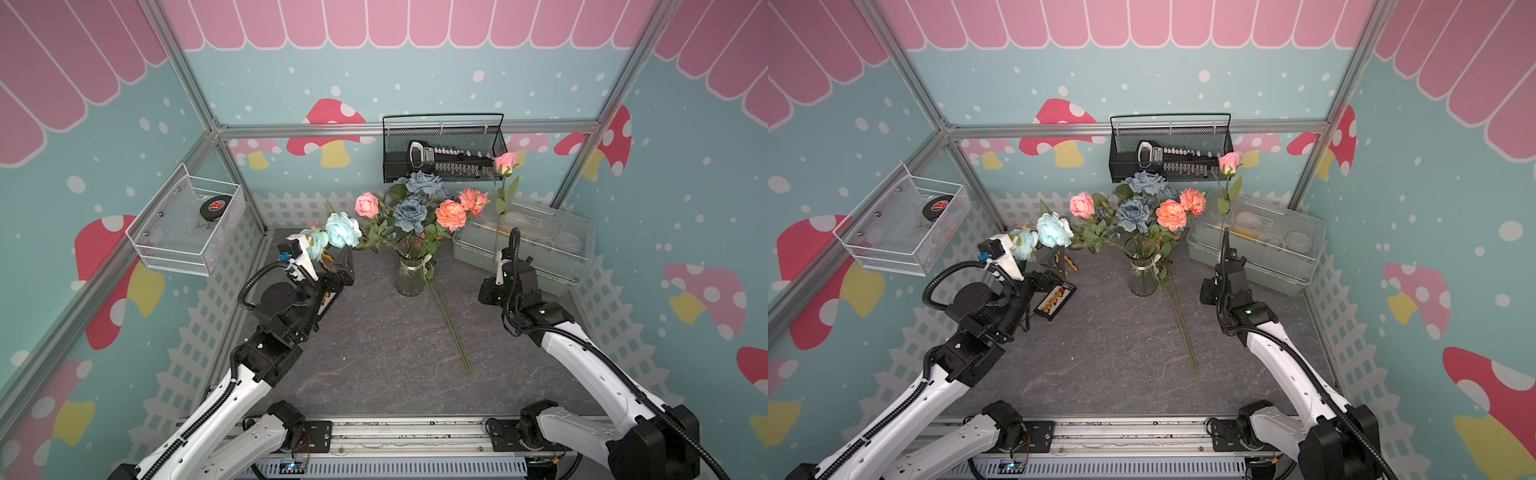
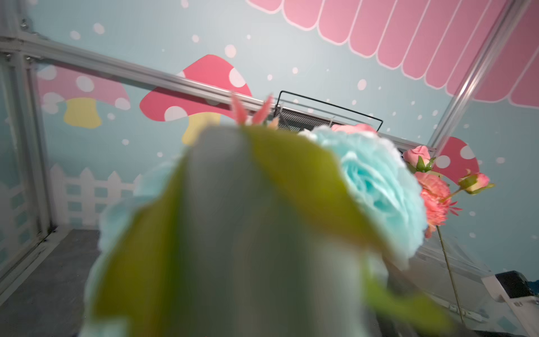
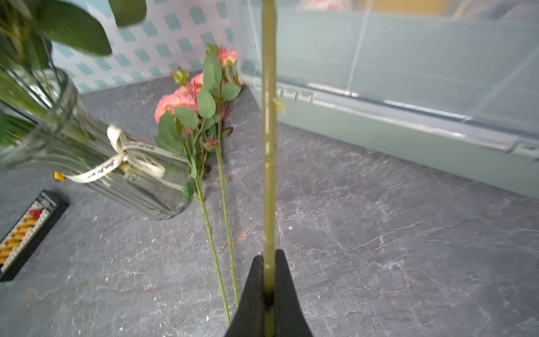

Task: Pick out pink flowers from the vase
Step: Place the flower at the center of the board.

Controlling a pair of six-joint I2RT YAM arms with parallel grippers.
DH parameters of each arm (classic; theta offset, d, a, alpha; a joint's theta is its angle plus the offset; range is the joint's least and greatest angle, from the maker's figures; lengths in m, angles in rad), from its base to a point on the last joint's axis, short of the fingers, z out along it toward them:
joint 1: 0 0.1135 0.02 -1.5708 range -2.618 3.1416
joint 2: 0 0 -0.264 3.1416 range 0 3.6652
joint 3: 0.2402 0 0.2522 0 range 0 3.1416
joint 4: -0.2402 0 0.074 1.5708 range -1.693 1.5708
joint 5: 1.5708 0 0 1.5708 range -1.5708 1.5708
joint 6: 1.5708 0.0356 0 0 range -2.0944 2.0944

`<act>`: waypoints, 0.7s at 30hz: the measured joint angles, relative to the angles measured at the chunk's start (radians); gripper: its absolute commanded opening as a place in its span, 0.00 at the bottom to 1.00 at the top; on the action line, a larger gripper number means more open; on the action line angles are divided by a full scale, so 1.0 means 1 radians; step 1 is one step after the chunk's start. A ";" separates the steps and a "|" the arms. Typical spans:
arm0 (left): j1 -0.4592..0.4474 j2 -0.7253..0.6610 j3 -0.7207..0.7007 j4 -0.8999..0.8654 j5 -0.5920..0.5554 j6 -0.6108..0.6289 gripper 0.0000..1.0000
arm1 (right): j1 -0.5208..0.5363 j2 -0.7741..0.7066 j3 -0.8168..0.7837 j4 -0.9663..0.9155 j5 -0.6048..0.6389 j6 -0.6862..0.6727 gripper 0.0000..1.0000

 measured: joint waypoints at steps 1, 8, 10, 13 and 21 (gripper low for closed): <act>0.000 -0.017 -0.029 0.012 -0.021 -0.002 0.98 | 0.000 0.021 -0.005 0.006 -0.026 0.001 0.00; 0.000 -0.061 -0.117 0.056 -0.028 -0.012 0.98 | 0.003 0.166 0.005 0.022 -0.224 -0.023 0.00; 0.000 -0.041 -0.116 0.066 0.010 -0.013 0.99 | 0.011 0.218 0.030 0.019 -0.268 -0.036 0.00; 0.000 0.037 -0.109 0.095 0.058 -0.010 0.99 | 0.032 0.295 0.068 0.019 -0.324 -0.051 0.00; 0.108 0.333 -0.190 0.393 0.270 0.047 0.98 | 0.051 0.384 0.088 0.010 -0.392 -0.073 0.38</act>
